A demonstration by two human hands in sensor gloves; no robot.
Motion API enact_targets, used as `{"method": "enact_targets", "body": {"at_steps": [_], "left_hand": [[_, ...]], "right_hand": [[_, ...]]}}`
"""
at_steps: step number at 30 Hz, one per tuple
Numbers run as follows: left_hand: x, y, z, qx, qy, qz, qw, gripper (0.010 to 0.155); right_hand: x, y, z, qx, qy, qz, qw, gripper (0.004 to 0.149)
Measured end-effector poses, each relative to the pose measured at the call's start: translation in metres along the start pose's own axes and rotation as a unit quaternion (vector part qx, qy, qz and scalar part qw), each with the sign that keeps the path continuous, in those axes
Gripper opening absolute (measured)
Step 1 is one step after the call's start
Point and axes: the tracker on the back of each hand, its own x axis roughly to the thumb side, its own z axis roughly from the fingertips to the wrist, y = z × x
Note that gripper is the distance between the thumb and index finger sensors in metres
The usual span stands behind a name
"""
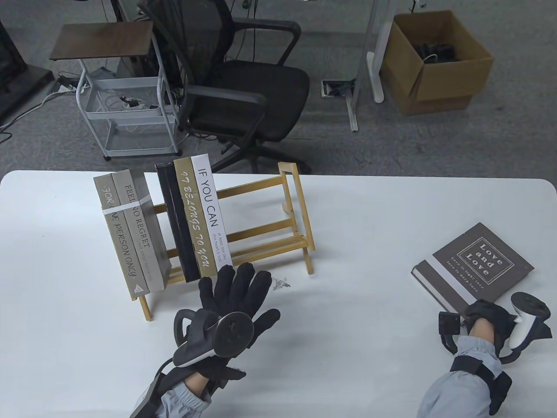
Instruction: Push a thick book into a tightly packed book rack slot
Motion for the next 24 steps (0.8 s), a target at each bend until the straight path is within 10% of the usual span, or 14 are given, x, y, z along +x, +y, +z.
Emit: {"method": "enact_targets", "body": {"at_steps": [24], "left_hand": [[-0.003,0.003,0.003,0.009,0.002,0.01,1.0,0.072]], "right_hand": [[0.013,-0.002,0.023,-0.035,-0.054,-0.084,0.994,0.059]]}}
